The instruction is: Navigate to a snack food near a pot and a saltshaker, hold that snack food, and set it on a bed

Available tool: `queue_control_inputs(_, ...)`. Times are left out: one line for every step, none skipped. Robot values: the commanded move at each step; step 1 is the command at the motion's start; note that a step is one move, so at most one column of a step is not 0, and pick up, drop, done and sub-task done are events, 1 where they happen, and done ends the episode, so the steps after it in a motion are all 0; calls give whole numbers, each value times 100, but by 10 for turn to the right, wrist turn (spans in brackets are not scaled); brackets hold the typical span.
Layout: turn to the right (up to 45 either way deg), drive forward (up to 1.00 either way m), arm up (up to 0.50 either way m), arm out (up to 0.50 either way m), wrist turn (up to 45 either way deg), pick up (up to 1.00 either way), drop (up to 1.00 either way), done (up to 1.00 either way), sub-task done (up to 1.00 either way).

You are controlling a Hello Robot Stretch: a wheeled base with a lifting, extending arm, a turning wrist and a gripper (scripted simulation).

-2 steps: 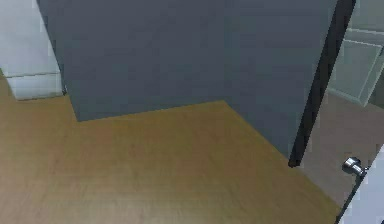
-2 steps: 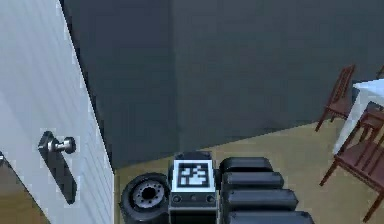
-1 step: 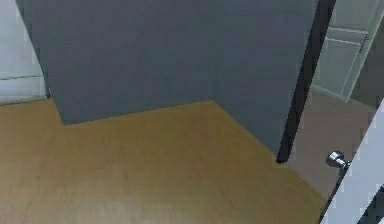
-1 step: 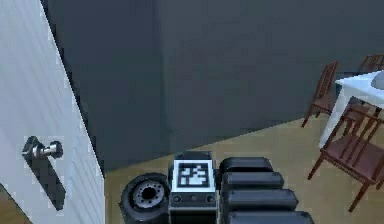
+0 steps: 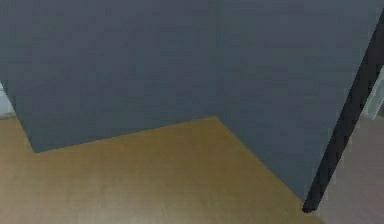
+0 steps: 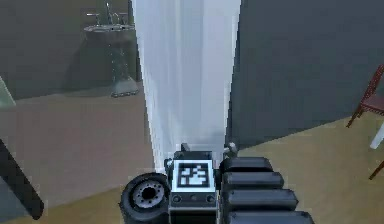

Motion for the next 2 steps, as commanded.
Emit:
queue_control_inputs(240,0,0,0,0,0,0,0,0)
queue_control_inputs(0,25,0,0,0,0,0,0,0)
